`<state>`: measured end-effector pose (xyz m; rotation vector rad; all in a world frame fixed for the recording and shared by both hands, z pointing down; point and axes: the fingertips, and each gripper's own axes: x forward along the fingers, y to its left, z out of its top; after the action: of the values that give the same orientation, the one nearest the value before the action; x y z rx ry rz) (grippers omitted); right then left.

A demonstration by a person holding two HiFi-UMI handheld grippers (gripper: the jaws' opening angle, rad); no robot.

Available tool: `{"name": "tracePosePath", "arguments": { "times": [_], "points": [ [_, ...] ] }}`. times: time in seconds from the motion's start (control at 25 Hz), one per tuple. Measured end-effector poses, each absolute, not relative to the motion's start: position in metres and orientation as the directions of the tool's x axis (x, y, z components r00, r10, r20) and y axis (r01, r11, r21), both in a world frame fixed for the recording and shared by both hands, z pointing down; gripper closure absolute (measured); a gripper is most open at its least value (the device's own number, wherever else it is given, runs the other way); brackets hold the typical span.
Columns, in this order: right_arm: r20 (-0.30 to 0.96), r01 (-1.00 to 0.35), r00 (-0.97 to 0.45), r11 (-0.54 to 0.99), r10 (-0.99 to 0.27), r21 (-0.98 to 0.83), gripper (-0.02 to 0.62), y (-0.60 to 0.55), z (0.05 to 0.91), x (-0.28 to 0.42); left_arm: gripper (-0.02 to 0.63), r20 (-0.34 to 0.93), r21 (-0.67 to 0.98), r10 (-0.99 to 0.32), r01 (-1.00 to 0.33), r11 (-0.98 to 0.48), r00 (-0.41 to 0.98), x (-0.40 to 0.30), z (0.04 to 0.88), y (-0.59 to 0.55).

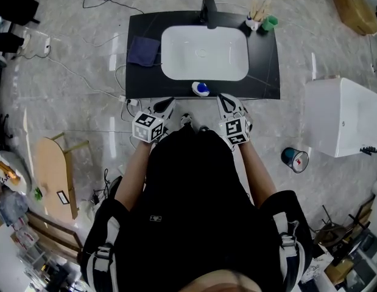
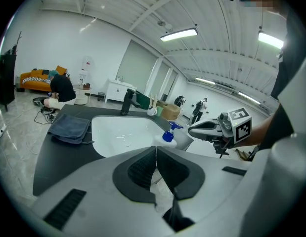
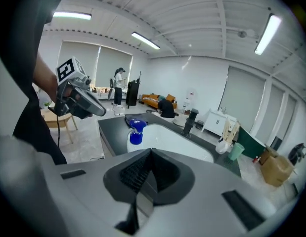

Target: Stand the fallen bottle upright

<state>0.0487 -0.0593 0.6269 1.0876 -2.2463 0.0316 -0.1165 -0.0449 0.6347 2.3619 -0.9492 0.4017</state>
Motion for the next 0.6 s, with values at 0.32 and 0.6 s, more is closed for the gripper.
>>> {"name": "tracePosePath", "arguments": {
  "times": [0.32,0.6],
  "points": [
    [0.594,-0.718,-0.498,0.684,-0.633,0.127,0.535,-0.041,0.638,0.062,0.591,0.465,0.372,-0.572,-0.735,-0.566,0.676,-0.102,0.623,-0.032],
    [0.587,-0.692,-0.53,0.712,-0.613,0.119,0.535,-0.036,0.636,0.076,0.591,0.467,0.369,-0.593,-0.754,-0.543,0.656,-0.082,0.615,-0.014]
  ]
}}
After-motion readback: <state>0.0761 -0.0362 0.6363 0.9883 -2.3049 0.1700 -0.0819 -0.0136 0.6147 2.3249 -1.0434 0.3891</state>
